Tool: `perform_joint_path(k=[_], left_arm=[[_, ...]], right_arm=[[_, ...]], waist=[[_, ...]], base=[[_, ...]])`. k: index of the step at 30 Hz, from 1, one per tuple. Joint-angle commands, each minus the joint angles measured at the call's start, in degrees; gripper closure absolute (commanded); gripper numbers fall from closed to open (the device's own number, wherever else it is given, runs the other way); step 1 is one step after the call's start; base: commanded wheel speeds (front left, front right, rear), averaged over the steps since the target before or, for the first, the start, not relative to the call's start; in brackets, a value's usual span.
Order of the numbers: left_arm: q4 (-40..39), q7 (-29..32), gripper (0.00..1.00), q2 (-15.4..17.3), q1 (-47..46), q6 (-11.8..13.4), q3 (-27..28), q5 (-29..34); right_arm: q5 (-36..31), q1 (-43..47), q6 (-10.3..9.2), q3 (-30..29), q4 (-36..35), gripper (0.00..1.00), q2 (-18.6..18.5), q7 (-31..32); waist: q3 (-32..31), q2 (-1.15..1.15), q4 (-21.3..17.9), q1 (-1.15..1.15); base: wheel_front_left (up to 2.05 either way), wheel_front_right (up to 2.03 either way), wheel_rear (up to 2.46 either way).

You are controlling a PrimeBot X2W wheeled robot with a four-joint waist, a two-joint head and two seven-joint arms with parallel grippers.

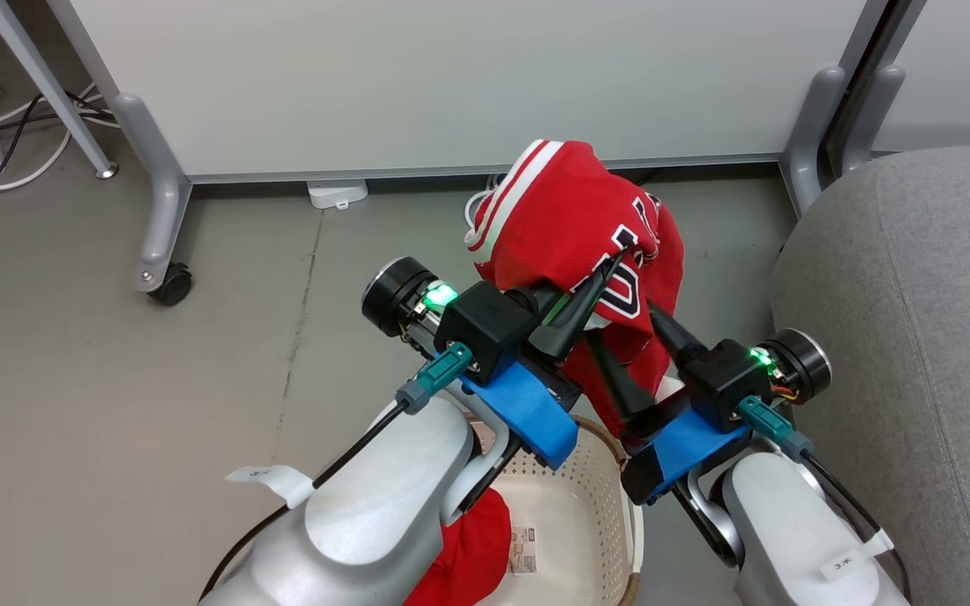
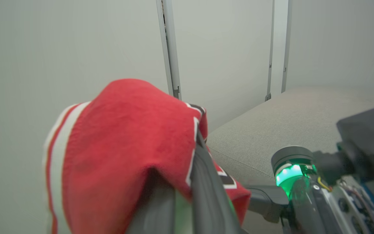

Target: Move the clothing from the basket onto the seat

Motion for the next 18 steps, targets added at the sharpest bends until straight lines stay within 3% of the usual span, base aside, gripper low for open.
perform_joint_path(k=[1,18], left_arm=[[-0.36,-0.29,1.00,-0.11,-0.93,0.34,-0.06,-0.42],[0.51,-0.30,1.00,-0.11,-1.65,1.35,-0.07,0.01]], right_arm=[[0.47,-0.89,0.03,-0.09,0.13,1.00,-0.01,-0.03],[2.33,-1.13,0.03,0.25,-0.51,1.00,-0.01,-0.04]], waist=[[0.14,0.00,0.07,0.00],[0.34,0.00,-0.51,0.00]], base=[[0.00,0.00,0.00],[0.00,0.00,0.00]])
